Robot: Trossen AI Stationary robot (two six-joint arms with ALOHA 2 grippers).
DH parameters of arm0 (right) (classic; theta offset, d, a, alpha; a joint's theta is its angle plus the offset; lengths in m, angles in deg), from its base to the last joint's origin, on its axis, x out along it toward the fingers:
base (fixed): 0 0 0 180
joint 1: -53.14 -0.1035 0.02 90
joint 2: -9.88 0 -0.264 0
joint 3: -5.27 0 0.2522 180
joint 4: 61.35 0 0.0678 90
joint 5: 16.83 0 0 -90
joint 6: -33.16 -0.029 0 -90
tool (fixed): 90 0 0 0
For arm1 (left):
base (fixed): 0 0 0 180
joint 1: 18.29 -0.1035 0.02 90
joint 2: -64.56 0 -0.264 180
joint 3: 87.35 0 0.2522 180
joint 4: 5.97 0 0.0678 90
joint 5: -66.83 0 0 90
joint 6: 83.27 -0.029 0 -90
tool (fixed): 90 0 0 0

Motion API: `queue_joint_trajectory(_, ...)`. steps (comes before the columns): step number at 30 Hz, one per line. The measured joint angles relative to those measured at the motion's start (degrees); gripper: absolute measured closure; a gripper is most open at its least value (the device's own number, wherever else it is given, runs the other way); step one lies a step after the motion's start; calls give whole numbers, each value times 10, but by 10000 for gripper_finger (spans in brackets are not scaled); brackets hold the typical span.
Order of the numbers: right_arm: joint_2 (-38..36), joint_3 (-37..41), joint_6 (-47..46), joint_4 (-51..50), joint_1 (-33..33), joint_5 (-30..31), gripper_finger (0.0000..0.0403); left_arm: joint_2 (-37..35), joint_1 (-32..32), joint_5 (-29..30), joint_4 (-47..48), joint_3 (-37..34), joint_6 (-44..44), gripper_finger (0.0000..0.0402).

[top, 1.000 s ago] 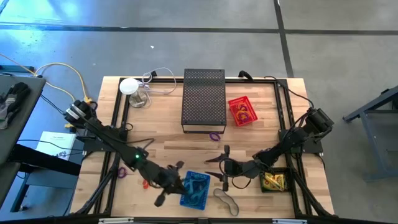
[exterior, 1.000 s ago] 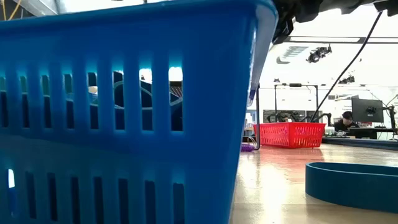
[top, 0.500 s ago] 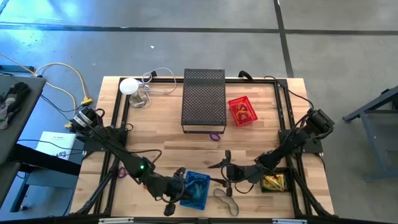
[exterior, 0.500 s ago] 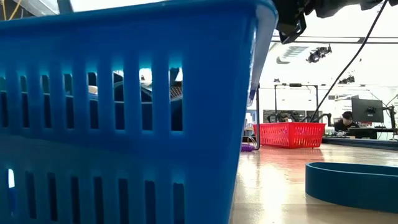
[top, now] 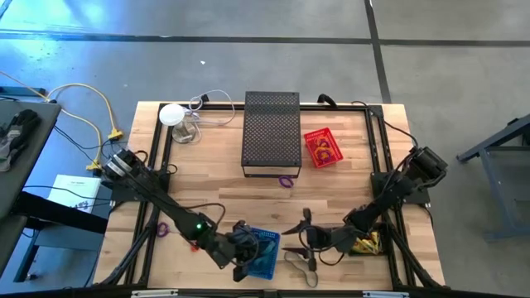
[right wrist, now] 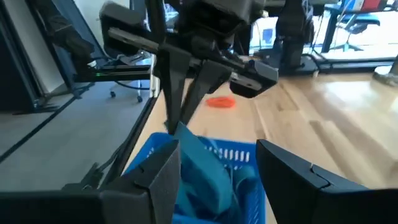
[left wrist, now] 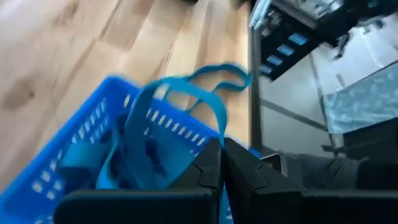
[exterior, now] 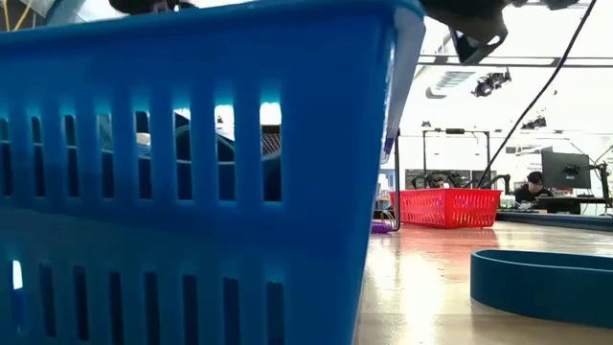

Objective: Pick & Place Office Desk Supplies
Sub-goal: Put the blue rubber band into the blue bin

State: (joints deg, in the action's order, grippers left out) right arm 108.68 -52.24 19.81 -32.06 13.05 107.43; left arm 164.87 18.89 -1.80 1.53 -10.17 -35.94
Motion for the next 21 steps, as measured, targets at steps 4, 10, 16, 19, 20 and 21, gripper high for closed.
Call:
queue_joint_trajectory(4, 0, 0, -20, -10, -14, 1, 206, 29, -1, -13, -8, 8, 52, 399)
queue_joint_trajectory(10, 0, 0, -25, -10, -38, 1, 206, 46, -1, -12, 2, 16, 59, 399)
queue_joint_trajectory(16, 0, 0, -34, -13, -57, 3, 206, 57, -3, 8, 72, 36, 32, 400)
queue_joint_trajectory(19, 0, 0, -34, -13, -59, 3, 206, 56, -1, 45, 133, 62, -22, 400)
queue_joint_trajectory(20, 0, 0, -34, -12, -61, 3, 206, 56, 0, 50, 154, 70, -28, 400)
queue_joint_trajectory(21, 0, 0, -34, -12, -60, 3, 206, 56, 1, 52, 176, 80, -37, 400)
